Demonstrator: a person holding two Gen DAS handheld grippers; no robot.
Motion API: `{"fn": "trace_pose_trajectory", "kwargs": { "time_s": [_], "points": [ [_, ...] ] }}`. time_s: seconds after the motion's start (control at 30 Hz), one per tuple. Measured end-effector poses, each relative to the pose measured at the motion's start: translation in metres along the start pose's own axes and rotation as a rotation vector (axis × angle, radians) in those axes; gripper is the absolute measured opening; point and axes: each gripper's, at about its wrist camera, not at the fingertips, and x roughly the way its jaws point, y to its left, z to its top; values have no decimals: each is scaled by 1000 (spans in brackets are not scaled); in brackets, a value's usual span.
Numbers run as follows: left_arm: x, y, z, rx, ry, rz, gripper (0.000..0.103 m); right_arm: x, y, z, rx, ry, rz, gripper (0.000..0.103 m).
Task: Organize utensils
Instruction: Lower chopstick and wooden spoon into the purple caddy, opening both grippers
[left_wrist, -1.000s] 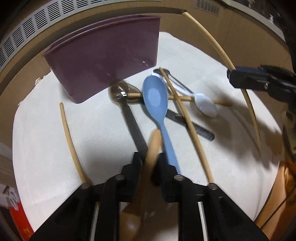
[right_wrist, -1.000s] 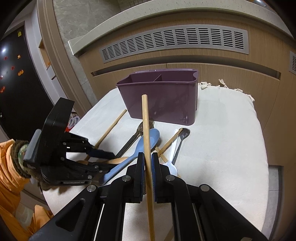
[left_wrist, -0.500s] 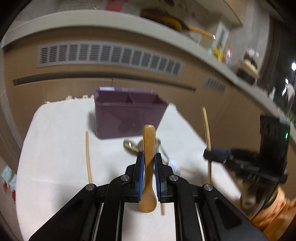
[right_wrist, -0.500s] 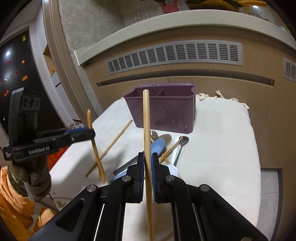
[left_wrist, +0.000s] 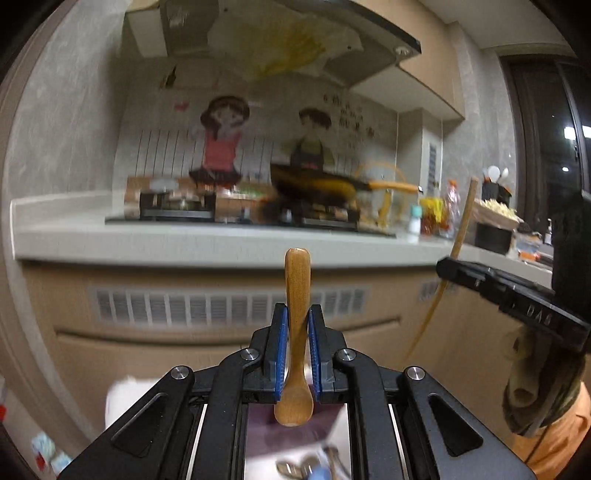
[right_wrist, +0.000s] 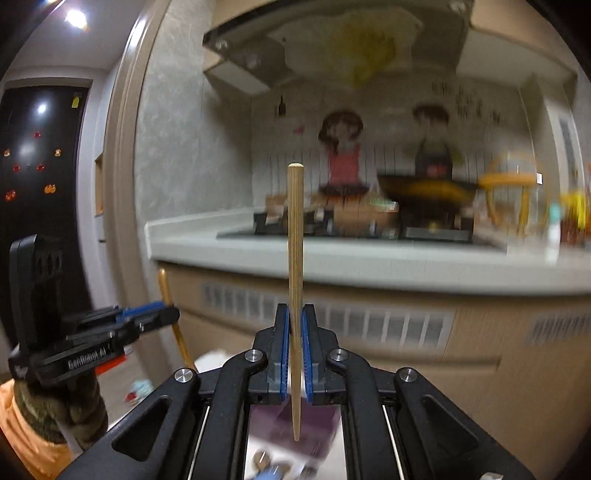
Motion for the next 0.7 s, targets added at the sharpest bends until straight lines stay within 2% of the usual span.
{"fn": "trace_pose_trajectory", "kwargs": {
  "time_s": [0.13,0.23,0.37,0.5,0.63,0.7],
  "points": [
    [34,10,7,11,-26,32,11,33,-4,14,-14,-17,-39,7],
    [65,21,-4,4,-8,56,11,65,-9,3,-1,19,-47,7],
    [105,36,-37,-41,92,53,11,113,-16,-36,14,134,-44,7],
    [138,48,-79,-73,211,59,12,155,-24,-86,57,287,-27,7],
    [164,58,-115,-125,327,46,12,181,-33,-128,113,408,-10,7],
    [169,62,-127,-139,356,52,13,187,-38,-144,133,452,-13,7]
  ]
}}
